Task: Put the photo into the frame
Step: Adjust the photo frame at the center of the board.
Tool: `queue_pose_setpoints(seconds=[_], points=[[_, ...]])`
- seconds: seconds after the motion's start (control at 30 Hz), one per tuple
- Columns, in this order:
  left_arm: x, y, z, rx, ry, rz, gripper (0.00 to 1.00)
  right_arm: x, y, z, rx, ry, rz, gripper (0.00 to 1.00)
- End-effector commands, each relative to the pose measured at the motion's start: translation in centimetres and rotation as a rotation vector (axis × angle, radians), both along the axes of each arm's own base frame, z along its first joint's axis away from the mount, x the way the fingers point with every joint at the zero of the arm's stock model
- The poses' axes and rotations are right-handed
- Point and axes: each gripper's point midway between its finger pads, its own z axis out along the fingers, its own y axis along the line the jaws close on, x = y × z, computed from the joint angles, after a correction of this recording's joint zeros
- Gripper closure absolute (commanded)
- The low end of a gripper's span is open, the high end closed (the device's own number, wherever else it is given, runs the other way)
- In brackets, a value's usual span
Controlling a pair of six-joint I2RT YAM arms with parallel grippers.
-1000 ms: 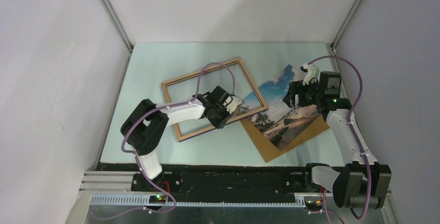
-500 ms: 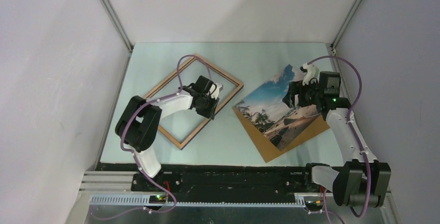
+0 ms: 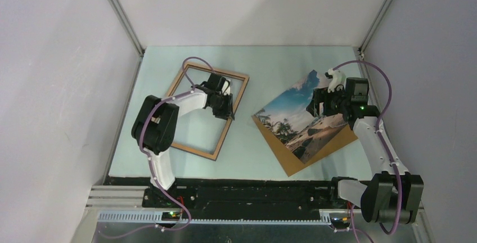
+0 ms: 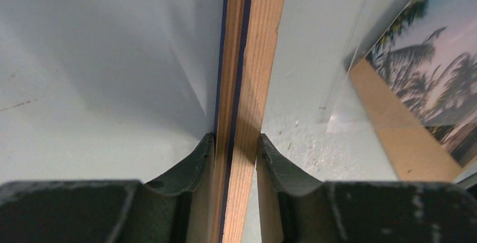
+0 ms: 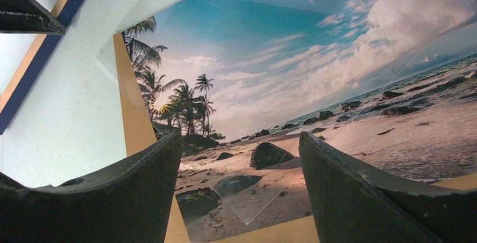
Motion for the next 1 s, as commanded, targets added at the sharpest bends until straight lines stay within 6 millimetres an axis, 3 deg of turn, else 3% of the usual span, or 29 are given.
queue_pose_setpoints(seconds=[0.0, 0.27, 0.57, 0.8, 0.97], points=[[0.5, -1.2, -0.8, -0.085, 0.099, 0.132, 1.0, 0.5, -0.4, 0.1, -0.02, -0.023, -0.002, 0.2], [1.9, -2.3, -1.6, -0.14, 0.144, 0.282, 1.0, 0.6, -0.7, -0.1, -0.033, -0.03, -0.008, 0.19], [3.0, -3.6, -3.0, -0.15, 0.175, 0.329, 0.99, 0.6, -0.8, -0.1, -0.034, -0.029, -0.011, 0.19], [2.8, -3.8, -3.1, -0.147, 0.176, 0.332, 0.9, 0.5, -0.7, 0.1, -0.026, -0.034, -0.006, 0.19], [1.5, -4.1, -3.5, -0.137, 0.195, 0.313, 0.89, 0.4, -0.7, 0.2, -0.018, -0.035, -0.003, 0.19]])
